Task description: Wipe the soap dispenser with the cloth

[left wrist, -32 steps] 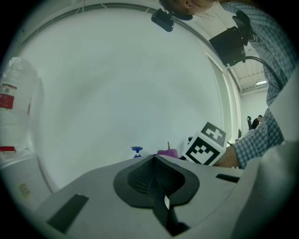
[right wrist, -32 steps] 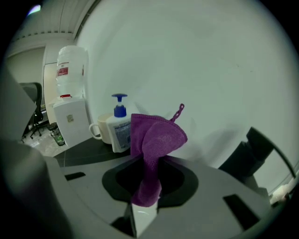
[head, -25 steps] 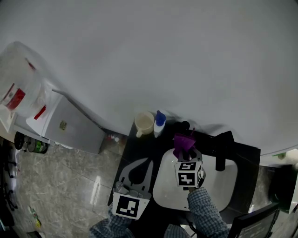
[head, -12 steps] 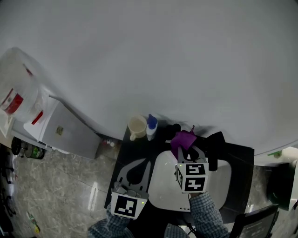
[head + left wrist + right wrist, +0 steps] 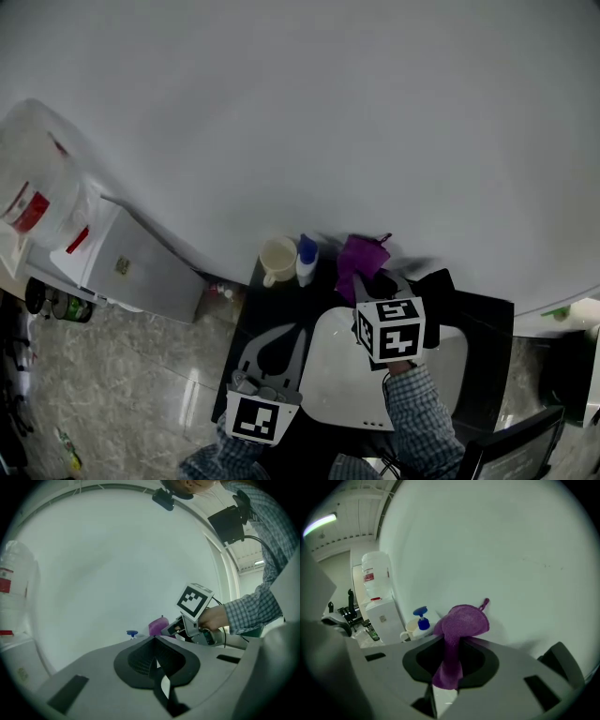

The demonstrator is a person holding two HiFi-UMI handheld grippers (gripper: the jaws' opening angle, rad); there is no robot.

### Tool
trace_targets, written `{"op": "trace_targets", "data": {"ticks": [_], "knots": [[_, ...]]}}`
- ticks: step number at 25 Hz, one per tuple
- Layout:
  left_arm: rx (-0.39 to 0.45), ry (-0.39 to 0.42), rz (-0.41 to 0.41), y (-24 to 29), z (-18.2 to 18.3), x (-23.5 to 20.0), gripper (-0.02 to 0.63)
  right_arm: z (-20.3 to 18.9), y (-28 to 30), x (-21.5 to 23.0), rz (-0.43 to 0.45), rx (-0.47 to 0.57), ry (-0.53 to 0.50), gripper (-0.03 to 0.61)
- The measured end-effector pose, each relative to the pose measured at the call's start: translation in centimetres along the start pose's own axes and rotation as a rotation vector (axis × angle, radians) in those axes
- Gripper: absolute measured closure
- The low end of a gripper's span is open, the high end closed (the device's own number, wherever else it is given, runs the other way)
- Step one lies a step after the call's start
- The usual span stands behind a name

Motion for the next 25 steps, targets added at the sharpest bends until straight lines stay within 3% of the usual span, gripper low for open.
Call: {"op": "trace_targets", "data": {"ticks": [14, 19, 25], "knots": [[-0.033, 0.030, -0.005, 0.0, -0.9, -0.1, 0.612, -5.5, 3.5, 5.1, -0.146, -0.102, 0.093, 0.497], [-0.042, 0.027, 0.002, -0.4, -1.2, -0.4, 0.612, -6.0, 3.6, 5.6, -0.192, -0.118, 0.096, 0.497], [-0.047, 0.027, 0.004, -0.9, -1.3, -0.6, 0.612, -8.9, 4.2, 6.0, -0.238, -0.206, 0.050, 0.497]]}}
Point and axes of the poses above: the fingertips, and each gripper's own axes: y forward along the fingers, x to its right, z out of its top, the point moved 6 cm from there along -y, backward along the fingers, and after that the axes turned 11 degrees about y, right-handed, at the moved point
